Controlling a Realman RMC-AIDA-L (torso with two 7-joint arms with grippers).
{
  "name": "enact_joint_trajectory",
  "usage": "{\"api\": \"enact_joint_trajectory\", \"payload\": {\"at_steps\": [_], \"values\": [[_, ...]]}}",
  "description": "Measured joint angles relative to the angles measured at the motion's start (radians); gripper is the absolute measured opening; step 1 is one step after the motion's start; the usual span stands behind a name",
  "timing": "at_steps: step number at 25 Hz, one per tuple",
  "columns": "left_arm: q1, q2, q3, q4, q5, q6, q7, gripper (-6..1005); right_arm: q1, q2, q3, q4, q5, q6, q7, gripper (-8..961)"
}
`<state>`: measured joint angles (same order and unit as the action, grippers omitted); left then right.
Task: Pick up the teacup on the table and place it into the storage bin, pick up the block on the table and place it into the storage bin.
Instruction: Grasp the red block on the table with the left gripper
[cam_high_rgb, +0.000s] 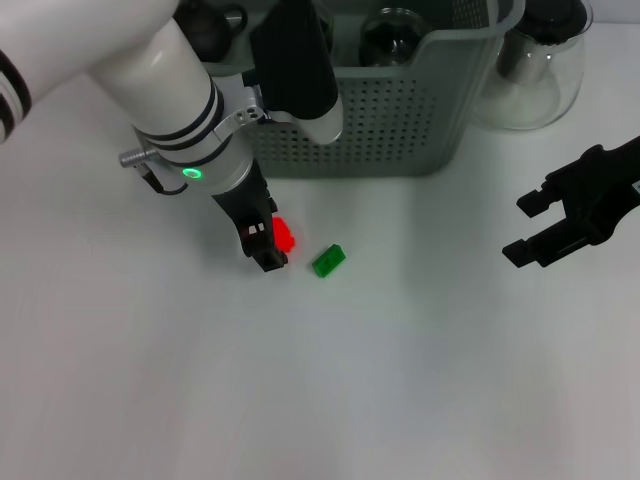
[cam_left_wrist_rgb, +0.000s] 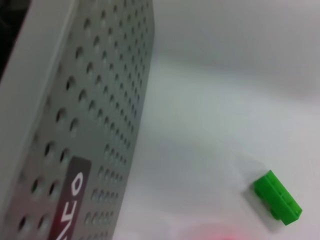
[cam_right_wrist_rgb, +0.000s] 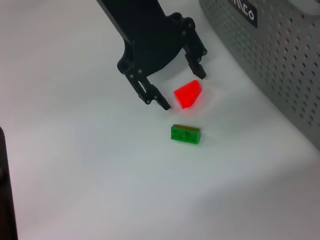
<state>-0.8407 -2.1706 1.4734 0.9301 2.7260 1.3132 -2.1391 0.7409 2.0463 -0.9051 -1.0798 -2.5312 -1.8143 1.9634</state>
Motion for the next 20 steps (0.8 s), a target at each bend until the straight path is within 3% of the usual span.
{"api": "enact_joint_trajectory", "payload": {"at_steps": [20], "values": [[-0.01, -0.003, 0.019, -0.03, -0.001, -0.032, -0.004, 626, -0.006, 0.0, 0.0, 0.0, 0.0, 0.002, -0.004, 806]]}}
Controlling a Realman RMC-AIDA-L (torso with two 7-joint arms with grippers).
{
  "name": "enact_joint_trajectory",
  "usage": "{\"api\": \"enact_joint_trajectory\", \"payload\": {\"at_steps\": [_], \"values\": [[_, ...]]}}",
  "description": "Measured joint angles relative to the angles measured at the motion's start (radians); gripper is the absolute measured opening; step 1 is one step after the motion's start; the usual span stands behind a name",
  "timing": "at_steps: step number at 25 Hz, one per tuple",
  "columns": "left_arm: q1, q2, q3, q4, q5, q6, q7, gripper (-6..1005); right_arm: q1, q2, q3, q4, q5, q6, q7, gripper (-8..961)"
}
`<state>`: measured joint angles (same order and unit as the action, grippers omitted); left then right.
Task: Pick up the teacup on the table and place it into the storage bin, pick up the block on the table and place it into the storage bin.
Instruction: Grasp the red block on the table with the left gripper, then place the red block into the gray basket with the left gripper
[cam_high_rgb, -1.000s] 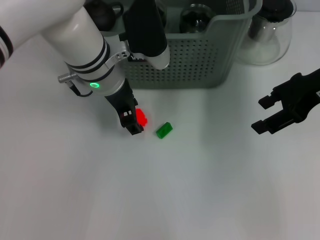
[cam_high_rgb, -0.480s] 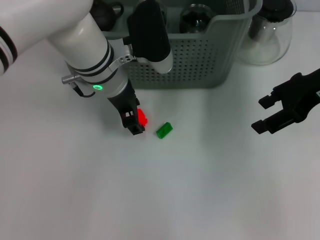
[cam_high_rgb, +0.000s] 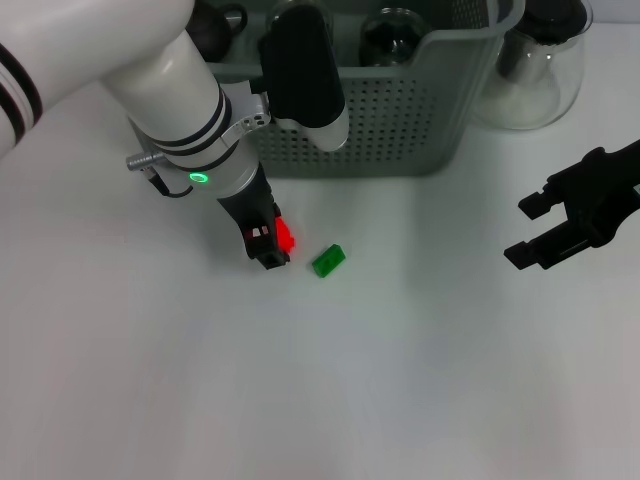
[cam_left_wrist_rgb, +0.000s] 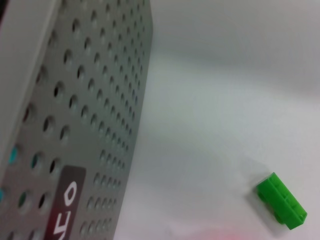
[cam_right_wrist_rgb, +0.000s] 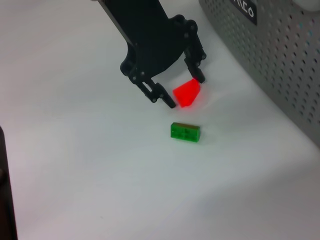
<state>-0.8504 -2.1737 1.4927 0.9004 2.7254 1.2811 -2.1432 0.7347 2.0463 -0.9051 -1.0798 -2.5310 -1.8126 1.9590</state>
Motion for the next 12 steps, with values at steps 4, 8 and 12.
{"api": "enact_joint_trajectory", "payload": {"at_steps": [4, 8, 12], "values": [[0.0, 0.0, 0.0, 0.006, 0.0, 0.001, -0.015, 621, 0.0, 0.0, 0.0, 0.0, 0.0, 0.0, 0.0, 806], [0.003, 0.001, -0.003, 0.022, 0.001, 0.014, -0.027, 490, 0.0, 0.0, 0.0, 0.0, 0.0, 0.001, 0.001, 806], [0.048, 0.002, -0.032, 0.151, -0.011, 0.109, -0.046, 405, 0.001, 0.0, 0.0, 0.0, 0.0, 0.001, 0.001, 806]]}}
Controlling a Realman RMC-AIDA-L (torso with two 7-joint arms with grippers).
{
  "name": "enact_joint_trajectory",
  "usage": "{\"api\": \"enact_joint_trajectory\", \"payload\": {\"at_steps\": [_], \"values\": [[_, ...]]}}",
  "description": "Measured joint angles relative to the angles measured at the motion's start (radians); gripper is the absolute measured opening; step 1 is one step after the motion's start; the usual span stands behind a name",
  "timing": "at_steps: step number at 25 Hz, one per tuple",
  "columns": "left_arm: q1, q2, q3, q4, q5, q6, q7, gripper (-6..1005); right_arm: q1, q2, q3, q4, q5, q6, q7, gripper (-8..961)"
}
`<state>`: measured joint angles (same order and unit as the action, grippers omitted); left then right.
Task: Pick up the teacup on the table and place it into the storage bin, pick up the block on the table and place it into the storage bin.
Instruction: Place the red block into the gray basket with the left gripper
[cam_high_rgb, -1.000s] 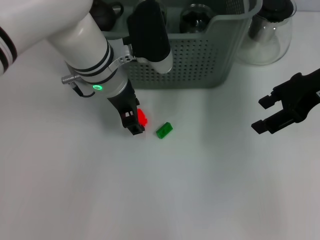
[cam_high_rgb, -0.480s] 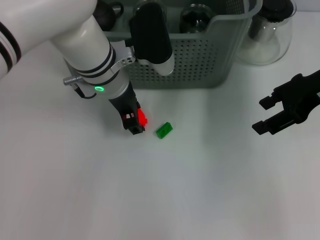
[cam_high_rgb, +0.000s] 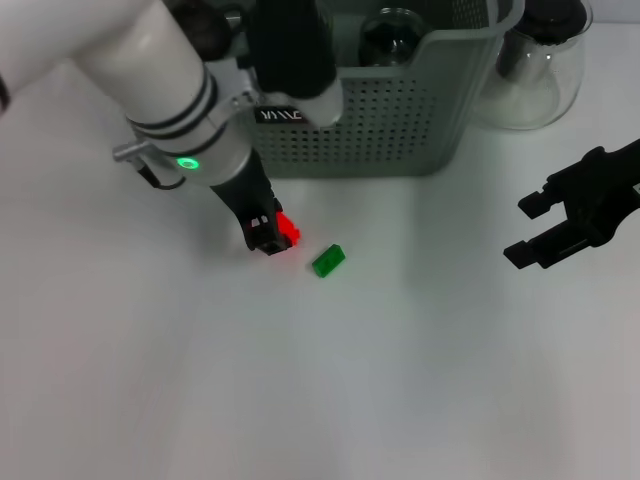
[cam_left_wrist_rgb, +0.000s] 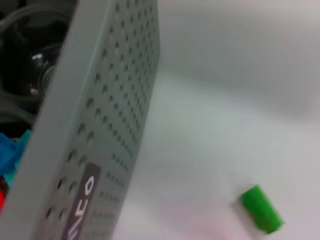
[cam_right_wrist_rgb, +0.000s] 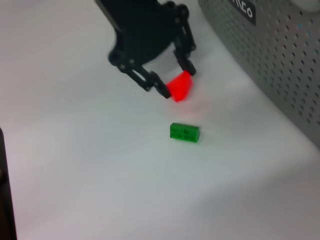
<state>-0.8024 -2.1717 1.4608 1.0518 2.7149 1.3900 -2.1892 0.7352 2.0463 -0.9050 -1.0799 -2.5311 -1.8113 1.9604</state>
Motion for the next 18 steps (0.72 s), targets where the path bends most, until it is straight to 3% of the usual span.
{"api": "enact_joint_trajectory", "payload": {"at_steps": [5, 9, 12, 13, 15, 17, 18], "values": [[0.103, -0.001, -0.112, 0.257, -0.106, 0.215, -0.024, 407, 0.004, 0.0, 0.0, 0.0, 0.0, -0.001, 0.002, 806], [0.151, 0.002, -0.33, 0.432, -0.344, 0.405, -0.053, 409, 0.006, 0.001, 0.0, 0.0, 0.0, -0.001, 0.004, 806], [0.118, 0.017, -0.568, 0.521, -0.632, 0.54, -0.121, 410, 0.007, 0.001, 0.0, 0.0, 0.0, -0.001, 0.007, 807], [0.106, 0.024, -0.597, 0.533, -0.674, 0.545, -0.133, 410, 0.007, 0.001, 0.0, 0.0, 0.0, -0.002, 0.007, 807], [0.063, 0.055, -0.655, 0.557, -0.762, 0.52, -0.179, 411, 0.008, 0.002, 0.0, 0.001, 0.002, -0.001, 0.007, 807], [0.016, 0.097, -0.65, 0.542, -0.756, 0.435, -0.217, 412, 0.009, 0.002, 0.0, 0.001, 0.002, -0.001, 0.007, 807], [-0.035, 0.133, -0.626, 0.497, -0.686, 0.35, -0.249, 412, 0.009, 0.003, 0.0, 0.001, 0.002, -0.001, 0.007, 807]]}}
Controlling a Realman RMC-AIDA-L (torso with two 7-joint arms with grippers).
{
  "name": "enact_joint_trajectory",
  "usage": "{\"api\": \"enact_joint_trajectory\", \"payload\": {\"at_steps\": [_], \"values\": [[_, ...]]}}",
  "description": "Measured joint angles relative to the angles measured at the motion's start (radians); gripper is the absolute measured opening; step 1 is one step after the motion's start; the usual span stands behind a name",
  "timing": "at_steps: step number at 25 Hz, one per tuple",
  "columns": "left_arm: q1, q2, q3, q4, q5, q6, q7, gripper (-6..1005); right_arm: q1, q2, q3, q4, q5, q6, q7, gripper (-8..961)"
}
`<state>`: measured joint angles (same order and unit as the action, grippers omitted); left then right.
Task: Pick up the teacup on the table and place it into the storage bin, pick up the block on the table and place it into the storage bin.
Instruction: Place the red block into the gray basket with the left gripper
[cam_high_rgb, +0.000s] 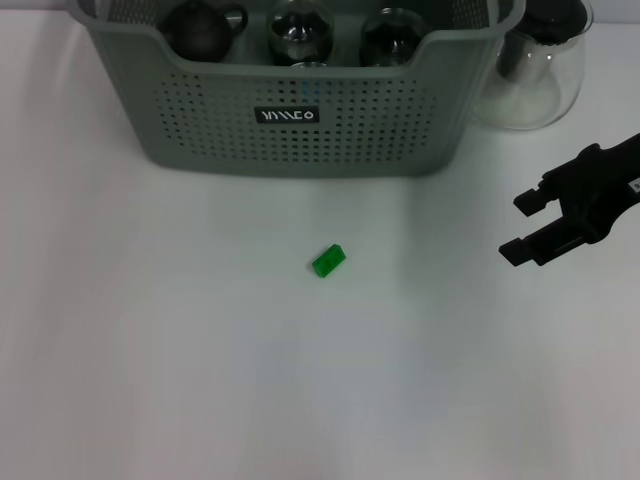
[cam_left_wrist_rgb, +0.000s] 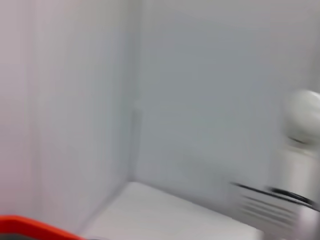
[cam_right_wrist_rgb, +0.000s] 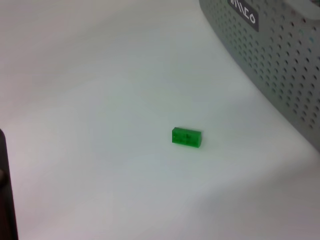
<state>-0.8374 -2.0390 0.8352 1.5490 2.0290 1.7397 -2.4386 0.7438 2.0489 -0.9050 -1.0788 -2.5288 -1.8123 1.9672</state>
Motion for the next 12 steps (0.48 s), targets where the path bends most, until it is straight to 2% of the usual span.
{"api": "enact_joint_trajectory", "payload": {"at_steps": [1, 2, 5, 12], "values": [[0.0, 0.0, 0.0, 0.0, 0.0, 0.0, 0.0, 413, -0.001, 0.0, 0.0, 0.0, 0.0, 0.0, 0.0, 807], [-0.032, 0.016, 0.015, -0.042, 0.06, -0.044, -0.014, 413, -0.001, 0.0, 0.0, 0.0, -0.001, -0.001, 0.0, 807], [-0.116, 0.034, 0.048, -0.167, 0.23, -0.144, -0.036, 414, -0.005, 0.0, 0.0, 0.0, -0.001, -0.002, -0.002, 807], [-0.279, 0.03, 0.095, -0.484, 0.525, -0.337, -0.058, 417, -0.006, -0.001, 0.0, 0.0, -0.002, 0.0, -0.007, 806]]}}
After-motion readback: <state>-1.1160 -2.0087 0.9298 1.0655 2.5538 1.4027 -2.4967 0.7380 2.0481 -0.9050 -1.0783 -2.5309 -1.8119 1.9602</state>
